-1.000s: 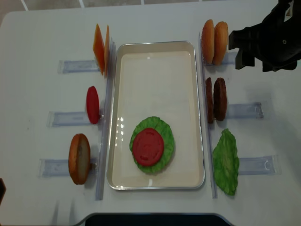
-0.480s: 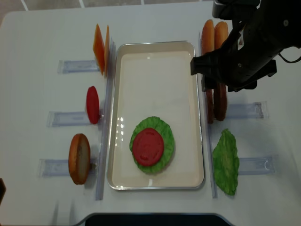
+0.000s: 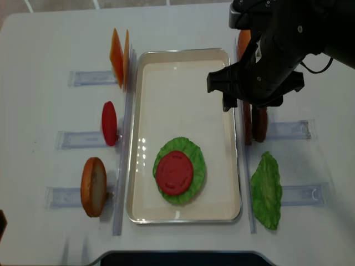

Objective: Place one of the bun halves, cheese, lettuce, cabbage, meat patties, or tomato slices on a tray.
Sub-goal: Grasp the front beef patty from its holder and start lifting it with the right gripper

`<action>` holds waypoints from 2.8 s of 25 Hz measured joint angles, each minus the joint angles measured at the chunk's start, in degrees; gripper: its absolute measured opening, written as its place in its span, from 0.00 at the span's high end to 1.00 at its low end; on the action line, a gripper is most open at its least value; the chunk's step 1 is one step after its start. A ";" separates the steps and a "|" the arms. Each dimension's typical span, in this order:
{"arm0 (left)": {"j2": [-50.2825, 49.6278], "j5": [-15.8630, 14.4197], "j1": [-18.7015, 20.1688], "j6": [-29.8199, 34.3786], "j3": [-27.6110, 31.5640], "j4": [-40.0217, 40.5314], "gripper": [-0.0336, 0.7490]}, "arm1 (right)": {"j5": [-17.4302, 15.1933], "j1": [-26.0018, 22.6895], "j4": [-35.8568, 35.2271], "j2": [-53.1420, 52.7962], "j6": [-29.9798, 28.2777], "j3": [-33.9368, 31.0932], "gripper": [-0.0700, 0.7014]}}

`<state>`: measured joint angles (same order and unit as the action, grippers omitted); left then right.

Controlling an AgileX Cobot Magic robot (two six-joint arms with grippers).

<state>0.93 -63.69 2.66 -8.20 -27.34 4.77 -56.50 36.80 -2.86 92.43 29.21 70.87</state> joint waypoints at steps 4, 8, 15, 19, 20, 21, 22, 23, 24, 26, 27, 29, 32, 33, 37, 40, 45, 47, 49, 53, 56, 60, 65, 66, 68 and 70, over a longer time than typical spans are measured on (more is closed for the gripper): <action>0.00 0.00 0.00 0.00 0.00 0.00 0.52 | 0.00 0.00 0.31 2.03 0.00 0.00 0.30; 0.00 0.00 0.00 0.00 0.00 0.00 0.52 | -0.06 0.00 2.32 2.91 0.07 0.00 0.30; 0.00 0.00 0.00 0.00 0.00 0.00 0.52 | -0.51 0.00 4.60 3.30 0.29 0.00 0.30; 0.00 0.00 0.00 0.00 0.00 0.00 0.52 | -0.46 0.00 4.67 3.30 0.36 0.00 0.30; 0.00 0.00 0.00 0.00 0.00 0.00 0.52 | -0.46 0.00 4.72 3.30 0.41 0.00 0.30; 0.00 0.00 0.00 0.00 0.00 0.00 0.52 | -0.46 0.00 4.72 3.30 0.40 0.00 0.30; 0.00 0.00 0.00 0.00 0.00 0.00 0.52 | -0.46 0.00 4.72 3.30 0.40 0.00 0.30; 0.00 0.00 0.00 0.00 0.00 0.00 0.52 | -0.41 0.00 4.72 3.30 0.40 0.00 0.30; 0.00 0.00 0.00 0.00 0.00 0.00 0.52 | -0.41 0.00 4.72 3.30 0.40 0.00 0.30; 0.00 0.00 0.00 0.00 0.00 0.00 0.52 | -0.35 0.00 4.72 3.30 0.40 0.00 0.30; 0.00 0.00 0.00 0.00 0.00 0.00 0.52 | -0.29 0.00 4.72 3.30 0.40 0.00 0.30; 0.00 0.00 0.00 0.00 0.00 0.00 0.52 | -0.18 0.00 4.72 3.30 0.40 0.00 0.30; 0.00 0.00 0.00 0.00 0.00 0.00 0.52 | -0.18 0.00 4.72 3.30 0.46 0.00 0.30; 0.00 0.00 0.00 0.00 0.00 0.00 0.52 | -0.18 -0.06 4.72 3.30 0.58 0.00 0.30; 0.00 0.00 0.00 0.00 0.00 0.00 0.52 | -0.18 -0.11 4.72 3.30 1.09 0.00 0.30; 0.00 0.00 0.00 0.00 0.00 0.00 0.52 | -0.18 -0.22 4.60 3.79 1.22 0.00 0.30; 0.00 0.00 0.00 0.00 0.00 0.00 0.52 | 0.05 -0.22 4.41 5.44 1.22 0.00 0.30; 0.00 0.00 0.00 0.00 0.00 0.00 0.52 | 0.19 -0.22 4.40 5.87 1.22 0.00 0.30; 0.00 0.00 0.00 0.00 0.00 0.00 0.52 | 0.54 -0.22 4.40 6.11 1.22 0.00 0.30; 0.00 0.00 0.00 0.00 0.00 0.00 0.52 | 1.53 -0.22 4.35 6.63 1.22 0.00 0.30; 0.00 0.00 0.00 0.00 0.00 0.00 0.52 | 1.70 -0.22 4.35 7.56 1.28 0.00 0.30; 0.00 0.00 0.00 0.00 0.00 0.00 0.52 | 1.70 -0.23 4.73 8.22 1.28 0.00 0.30; 0.00 0.00 0.00 0.00 0.00 0.00 0.52 | 1.78 -0.28 7.01 8.27 1.41 0.00 0.33; 0.00 0.00 0.00 0.00 0.00 0.00 0.52 | 1.78 -0.28 7.40 8.27 1.42 0.00 0.35; 0.00 0.00 0.00 0.00 0.00 0.00 0.52 | 1.78 -0.28 7.57 8.27 1.46 0.00 0.40; 0.00 0.00 0.00 0.00 0.00 0.00 0.52 | 1.78 -0.28 7.75 8.27 1.46 0.00 0.45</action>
<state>0.93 -63.69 2.66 -8.20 -27.34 4.77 -54.73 36.51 4.89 100.70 30.67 70.87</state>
